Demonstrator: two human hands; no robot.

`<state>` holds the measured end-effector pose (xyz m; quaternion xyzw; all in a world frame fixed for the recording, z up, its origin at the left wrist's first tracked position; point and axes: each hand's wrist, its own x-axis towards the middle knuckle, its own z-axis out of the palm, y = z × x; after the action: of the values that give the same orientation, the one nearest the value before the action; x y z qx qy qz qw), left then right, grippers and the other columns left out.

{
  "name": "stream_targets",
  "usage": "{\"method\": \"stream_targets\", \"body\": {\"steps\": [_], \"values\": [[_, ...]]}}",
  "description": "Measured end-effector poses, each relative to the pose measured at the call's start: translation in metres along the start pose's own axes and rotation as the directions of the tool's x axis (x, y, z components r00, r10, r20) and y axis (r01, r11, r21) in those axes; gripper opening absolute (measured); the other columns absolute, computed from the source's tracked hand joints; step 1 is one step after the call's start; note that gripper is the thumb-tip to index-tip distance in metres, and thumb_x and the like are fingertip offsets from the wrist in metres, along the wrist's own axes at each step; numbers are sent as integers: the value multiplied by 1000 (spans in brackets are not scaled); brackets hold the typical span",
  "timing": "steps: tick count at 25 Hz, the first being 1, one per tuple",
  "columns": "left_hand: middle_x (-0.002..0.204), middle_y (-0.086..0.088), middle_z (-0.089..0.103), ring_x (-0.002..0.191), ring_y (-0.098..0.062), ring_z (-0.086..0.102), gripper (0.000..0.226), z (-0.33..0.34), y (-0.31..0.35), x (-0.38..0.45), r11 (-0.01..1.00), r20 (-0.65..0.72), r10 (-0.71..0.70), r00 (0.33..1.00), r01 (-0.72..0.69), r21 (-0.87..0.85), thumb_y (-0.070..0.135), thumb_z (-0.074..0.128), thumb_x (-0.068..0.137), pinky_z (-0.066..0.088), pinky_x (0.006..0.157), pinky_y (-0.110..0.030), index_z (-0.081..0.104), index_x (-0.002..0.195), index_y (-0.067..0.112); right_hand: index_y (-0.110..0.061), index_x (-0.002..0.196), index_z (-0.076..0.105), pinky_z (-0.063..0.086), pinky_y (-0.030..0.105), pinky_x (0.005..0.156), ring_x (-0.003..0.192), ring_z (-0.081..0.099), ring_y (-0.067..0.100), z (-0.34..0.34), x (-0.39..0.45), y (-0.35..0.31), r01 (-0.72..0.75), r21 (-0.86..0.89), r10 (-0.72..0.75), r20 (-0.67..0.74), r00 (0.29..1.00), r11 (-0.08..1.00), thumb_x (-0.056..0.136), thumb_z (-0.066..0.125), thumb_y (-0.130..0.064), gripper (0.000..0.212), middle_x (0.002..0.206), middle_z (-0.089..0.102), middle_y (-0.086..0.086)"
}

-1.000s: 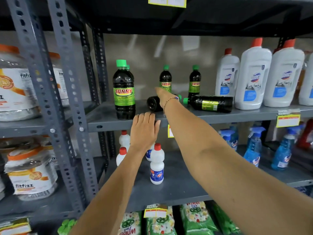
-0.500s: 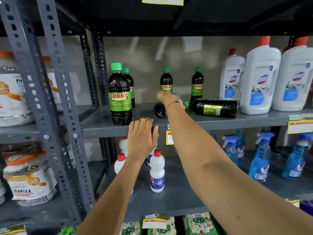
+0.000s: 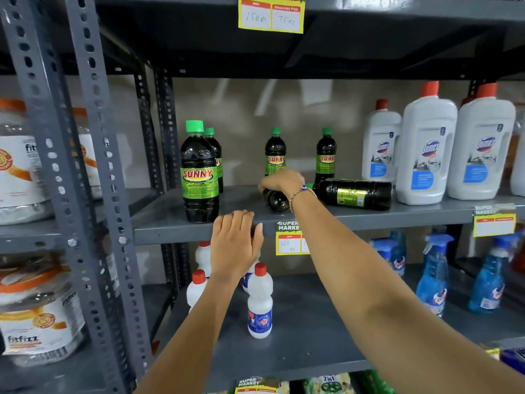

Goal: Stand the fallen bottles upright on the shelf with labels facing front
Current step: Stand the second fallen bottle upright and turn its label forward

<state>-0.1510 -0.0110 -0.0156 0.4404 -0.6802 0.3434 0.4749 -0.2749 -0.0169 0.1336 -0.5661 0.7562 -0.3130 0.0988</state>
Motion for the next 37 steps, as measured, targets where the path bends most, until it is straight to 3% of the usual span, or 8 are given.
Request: {"method": "stream_targets", "body": {"steps": [6, 9, 12, 16, 25, 31, 35, 37], "values": [[95, -6, 67, 84, -24, 60, 34, 6, -2, -1, 1000, -47, 14, 999, -14, -10, 35, 41, 93, 37, 85, -34, 64, 100, 11, 0, 147, 16, 32, 44, 108, 133, 32, 32, 31, -5, 23, 263, 568, -72, -335, 939, 780, 77, 68, -29, 91, 141, 33, 16], [95, -6, 67, 83, -24, 60, 34, 5, -2, 0, 1000, -46, 16, 999, -16, -12, 35, 41, 93, 37, 85, -34, 64, 100, 10, -4, 149, 7, 27, 52, 113, 137, 27, 33, 29, 2, 29, 305, 547, -95, -378, 921, 780, 77, 68, -22, 96, 146, 30, 16], [96, -6, 67, 85, -24, 59, 34, 3, -1, 0, 1000, -21, -2, 1000, 2, -11, 35, 41, 93, 38, 87, -34, 63, 100, 10, -11, 139, 28, 45, 48, 102, 115, 54, 27, 19, 4, 35, 339, 540, -203, -297, 933, 771, 75, 70, -16, 76, 128, 51, 13], [96, -6, 66, 86, -23, 59, 33, 0, 3, 0, 999, 25, -40, 999, 41, -29, 36, 41, 93, 43, 87, -37, 61, 101, 11, -17, 127, 38, 47, 44, 97, 109, 57, 25, 9, 6, 39, 370, 467, -329, -170, 929, 803, 77, 70, -16, 59, 120, 57, 11], [98, -6, 65, 88, -24, 58, 32, -4, 5, 0, 998, 62, -44, 997, 46, -44, 31, 37, 96, 38, 89, -36, 60, 102, 10, -6, 144, 16, 34, 25, 93, 121, 43, 14, 8, -5, 70, 202, 599, -324, 102, 941, 775, 84, 71, -13, 82, 126, 47, 3], [97, -7, 63, 86, -25, 55, 29, -5, 6, 1, 998, 88, -62, 994, 65, -26, 29, 38, 97, 38, 85, -37, 59, 102, 9, -8, 135, 28, 44, 36, 103, 123, 48, 22, 19, -10, 66, 289, 471, -250, -146, 957, 833, 62, 82, -52, 100, 133, 48, 8], [96, -7, 63, 85, -25, 55, 30, -6, 7, 1, 998, 103, -63, 993, 65, -22, 30, 37, 97, 39, 85, -37, 58, 101, 9, -5, 138, 26, 40, 24, 86, 110, 52, 17, 14, -10, 68, 277, 473, -263, -97, 960, 837, 72, 82, -22, 88, 130, 51, 8], [97, -7, 62, 86, -25, 54, 31, -5, 6, 1, 997, 115, -74, 991, 78, -28, 30, 35, 98, 39, 86, -37, 58, 102, 10, -6, 132, 35, 42, 27, 91, 119, 50, 22, 18, -10, 69, 306, 402, -242, -202, 949, 863, 65, 86, -29, 88, 129, 51, 9]]}}
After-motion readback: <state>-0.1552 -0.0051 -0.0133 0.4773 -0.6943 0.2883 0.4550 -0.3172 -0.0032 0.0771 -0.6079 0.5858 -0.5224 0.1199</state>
